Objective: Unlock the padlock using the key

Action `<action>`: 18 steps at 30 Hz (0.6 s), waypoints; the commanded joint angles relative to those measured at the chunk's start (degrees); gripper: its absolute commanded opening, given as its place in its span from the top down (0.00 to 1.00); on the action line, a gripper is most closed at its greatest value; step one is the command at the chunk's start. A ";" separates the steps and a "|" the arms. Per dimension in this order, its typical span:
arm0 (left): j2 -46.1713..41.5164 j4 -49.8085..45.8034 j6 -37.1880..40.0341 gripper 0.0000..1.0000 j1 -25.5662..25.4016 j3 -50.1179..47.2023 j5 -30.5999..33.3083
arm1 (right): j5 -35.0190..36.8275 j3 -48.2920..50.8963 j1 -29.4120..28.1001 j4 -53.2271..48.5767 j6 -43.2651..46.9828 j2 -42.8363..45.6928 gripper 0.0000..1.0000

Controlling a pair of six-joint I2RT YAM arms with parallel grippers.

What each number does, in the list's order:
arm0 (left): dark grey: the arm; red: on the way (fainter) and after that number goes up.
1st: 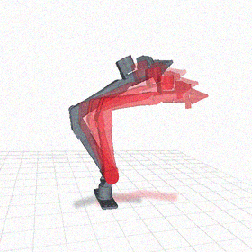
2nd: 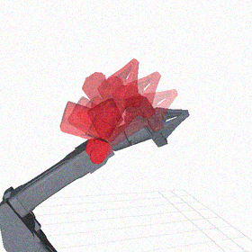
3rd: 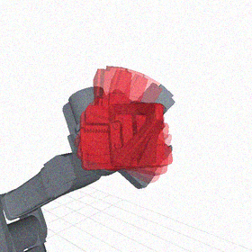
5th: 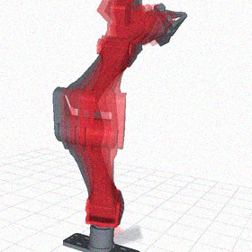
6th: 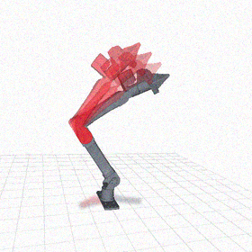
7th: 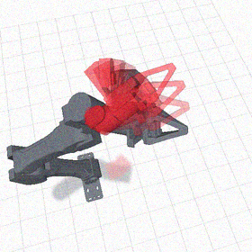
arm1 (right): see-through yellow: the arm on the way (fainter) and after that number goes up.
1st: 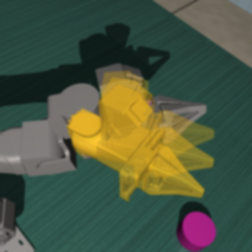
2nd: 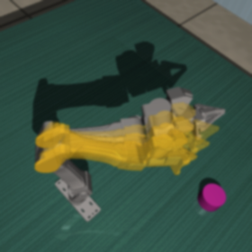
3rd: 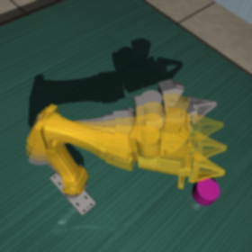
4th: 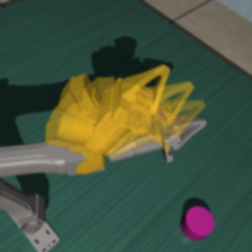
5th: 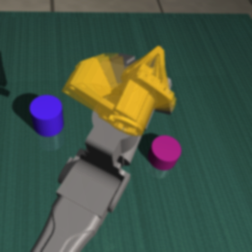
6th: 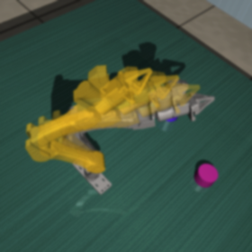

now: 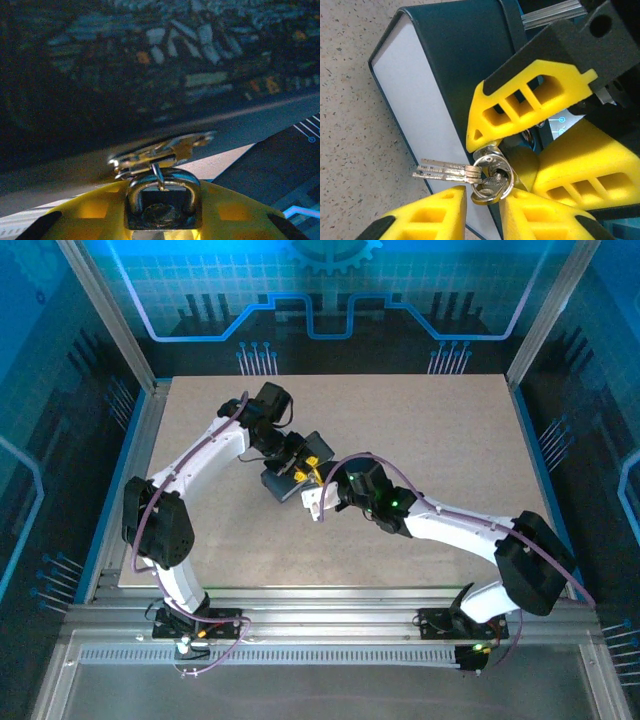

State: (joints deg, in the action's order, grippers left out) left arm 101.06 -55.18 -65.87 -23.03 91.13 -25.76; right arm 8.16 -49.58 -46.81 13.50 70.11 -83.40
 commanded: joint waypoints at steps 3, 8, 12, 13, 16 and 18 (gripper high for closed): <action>-1.11 0.44 -0.05 1.00 -0.55 0.45 -3.12 | 0.47 -3.06 -1.49 4.38 0.12 -0.29 0.78; -1.14 0.76 -0.21 1.00 -0.55 0.03 -3.24 | 0.50 -3.51 -2.10 2.98 -0.13 0.16 0.81; -1.29 0.95 -0.34 1.00 -0.57 -0.08 -3.32 | 0.17 -3.93 -2.41 2.27 -0.97 0.25 0.85; -1.38 0.96 -0.48 1.00 -0.53 -0.08 -3.35 | 0.01 -3.98 -2.52 2.31 -1.07 0.25 0.85; -1.48 1.15 -0.60 1.00 -0.53 -0.24 -3.32 | -0.07 -4.71 -2.63 0.04 -2.04 -0.03 0.91; -1.69 1.18 -0.60 1.00 -0.60 -0.25 -3.32 | 0.54 -5.25 -2.58 -0.44 -2.55 -0.45 0.95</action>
State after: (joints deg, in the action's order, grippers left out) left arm 101.06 -55.00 -66.06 -22.90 91.11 -25.52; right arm 9.65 -51.42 -47.72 11.40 69.04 -83.46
